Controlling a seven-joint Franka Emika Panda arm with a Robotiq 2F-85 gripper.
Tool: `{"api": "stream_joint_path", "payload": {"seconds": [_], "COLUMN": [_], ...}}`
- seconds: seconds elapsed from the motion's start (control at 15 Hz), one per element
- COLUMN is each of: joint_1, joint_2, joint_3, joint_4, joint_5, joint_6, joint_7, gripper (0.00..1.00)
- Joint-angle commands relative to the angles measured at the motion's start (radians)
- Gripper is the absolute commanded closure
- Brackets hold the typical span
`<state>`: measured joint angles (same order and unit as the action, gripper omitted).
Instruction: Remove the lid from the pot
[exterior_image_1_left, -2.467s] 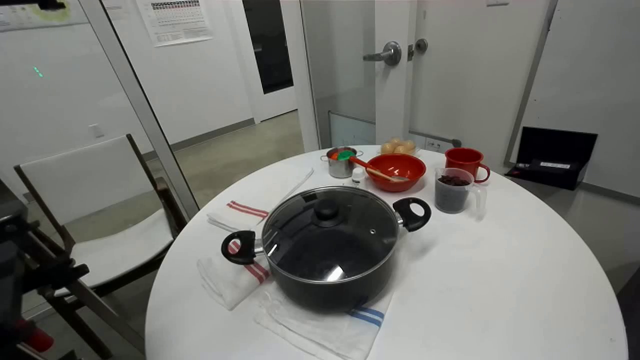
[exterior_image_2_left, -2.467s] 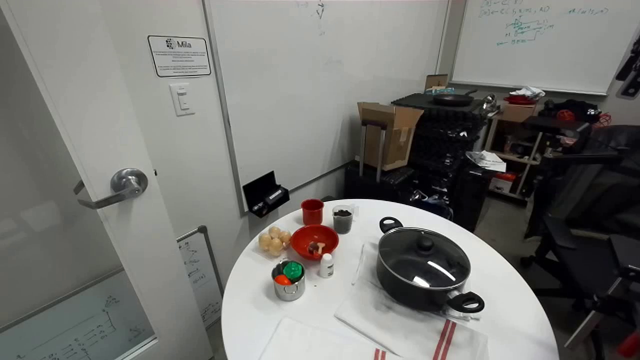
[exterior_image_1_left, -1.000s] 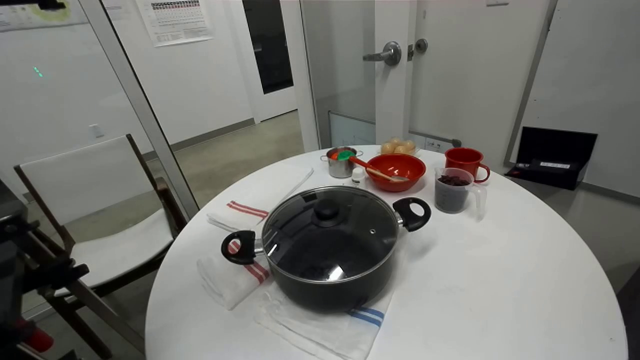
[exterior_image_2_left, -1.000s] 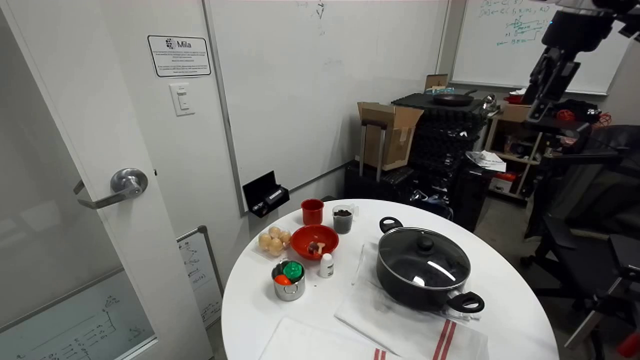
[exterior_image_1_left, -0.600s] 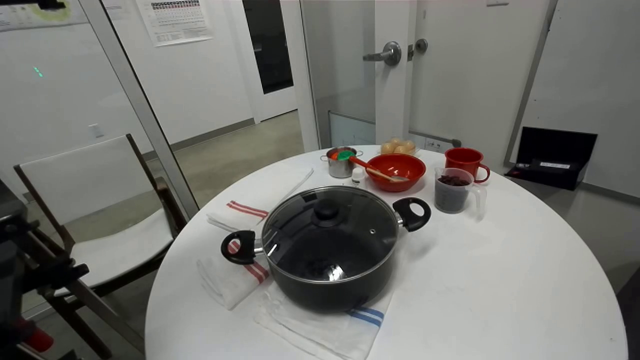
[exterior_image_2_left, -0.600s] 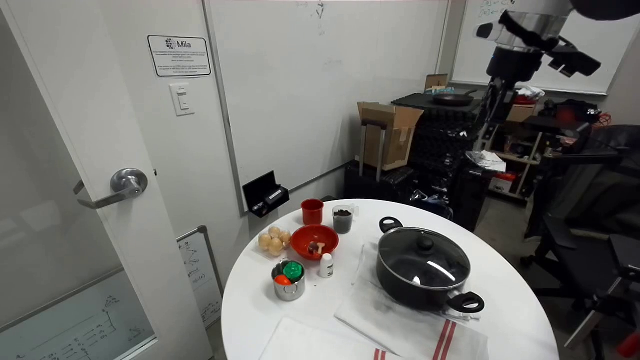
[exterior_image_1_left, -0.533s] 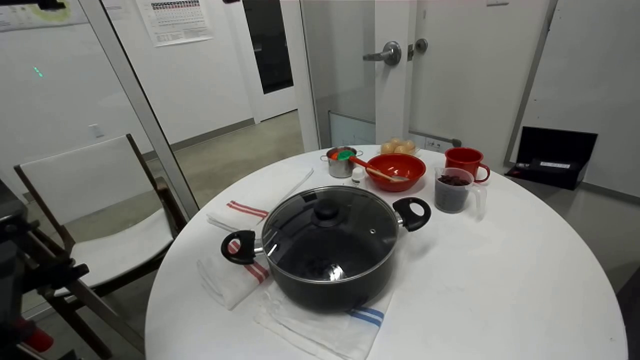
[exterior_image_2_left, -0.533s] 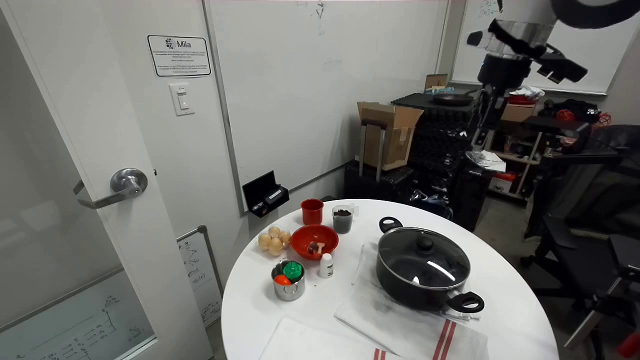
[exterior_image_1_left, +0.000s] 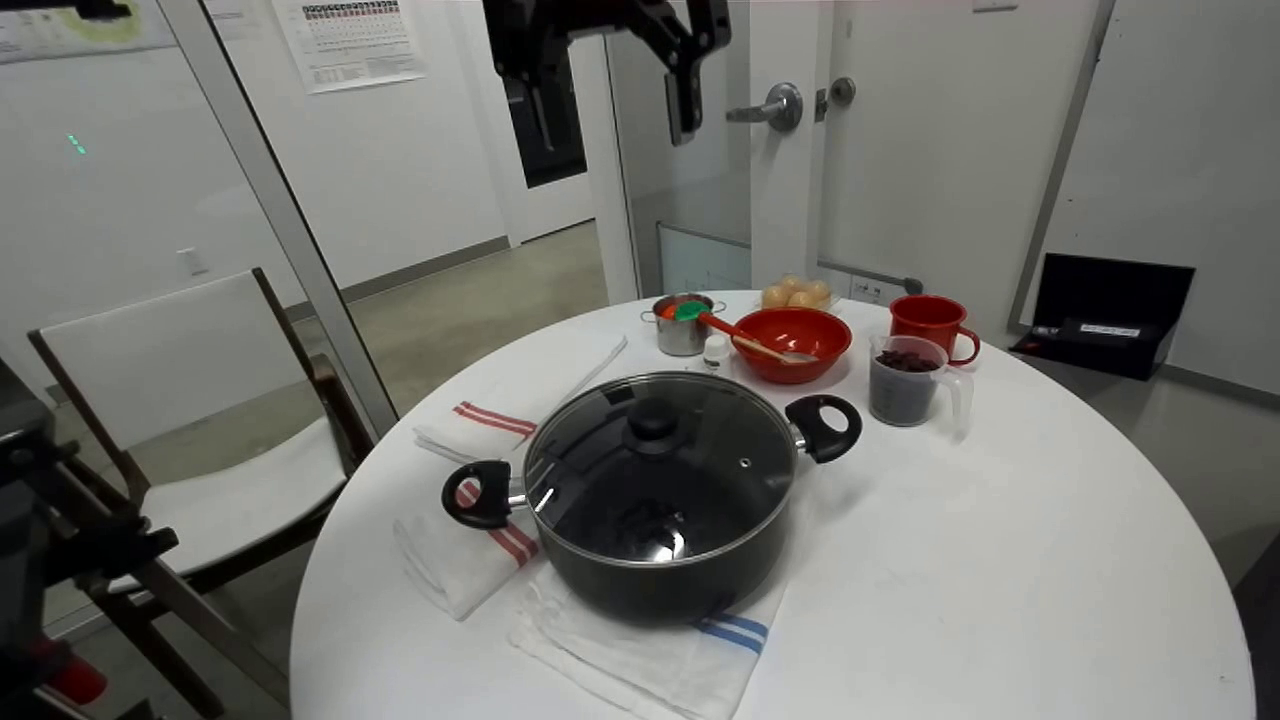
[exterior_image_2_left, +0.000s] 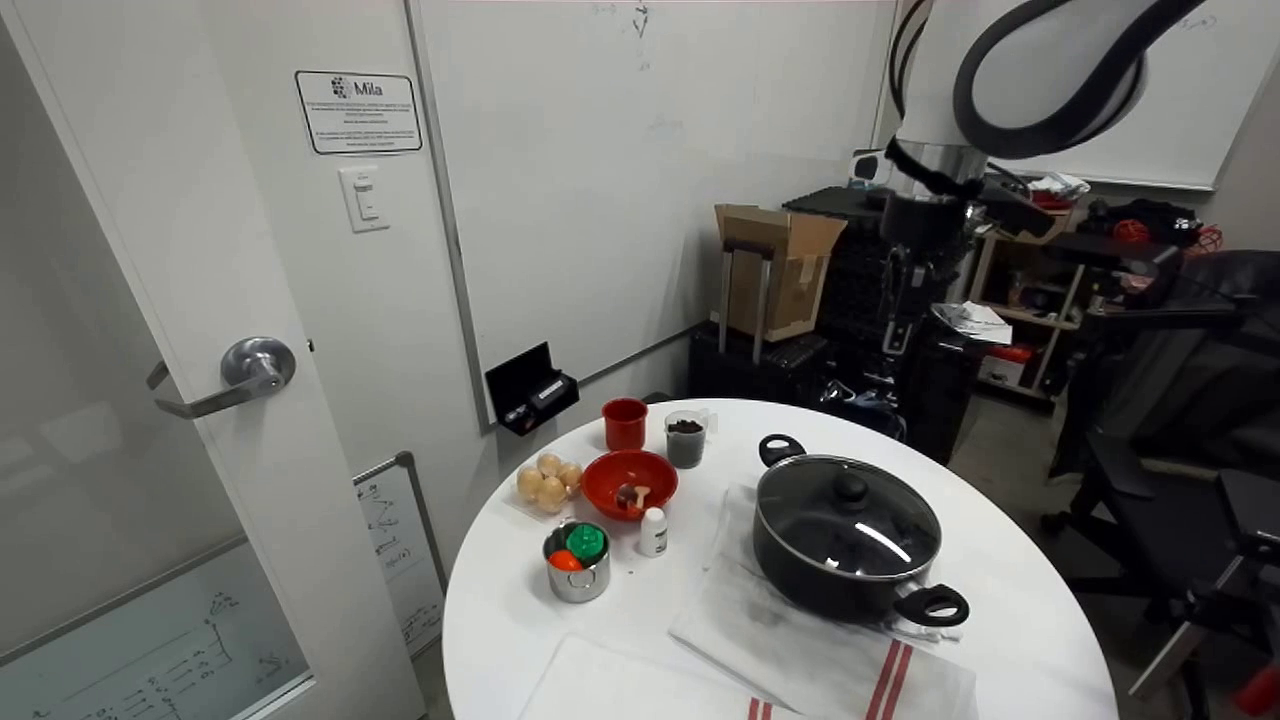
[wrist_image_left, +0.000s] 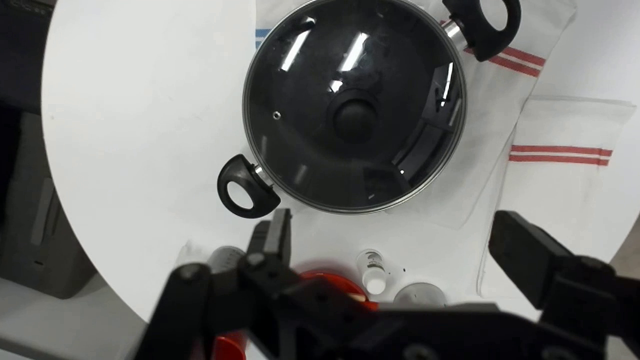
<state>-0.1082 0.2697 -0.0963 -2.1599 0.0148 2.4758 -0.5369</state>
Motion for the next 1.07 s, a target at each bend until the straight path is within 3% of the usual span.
{"api": "stream_joint_path", "payload": {"seconds": [0.0,0.47,1.0], "joint_1": [-0.042,-0.077,-0.099], "joint_2": [0.134,0.33,0.483], "joint_3": [0.047,0.101,0.119], "joint_4": [0.111,0.246,0.292], "joint_5": [0.008,-0.018,-0.033], "joint_6": [0.012,0.055,0.11], "joint_7": [-0.014,0.002,0.014], "gripper": [0.0,0.0,0.0]}}
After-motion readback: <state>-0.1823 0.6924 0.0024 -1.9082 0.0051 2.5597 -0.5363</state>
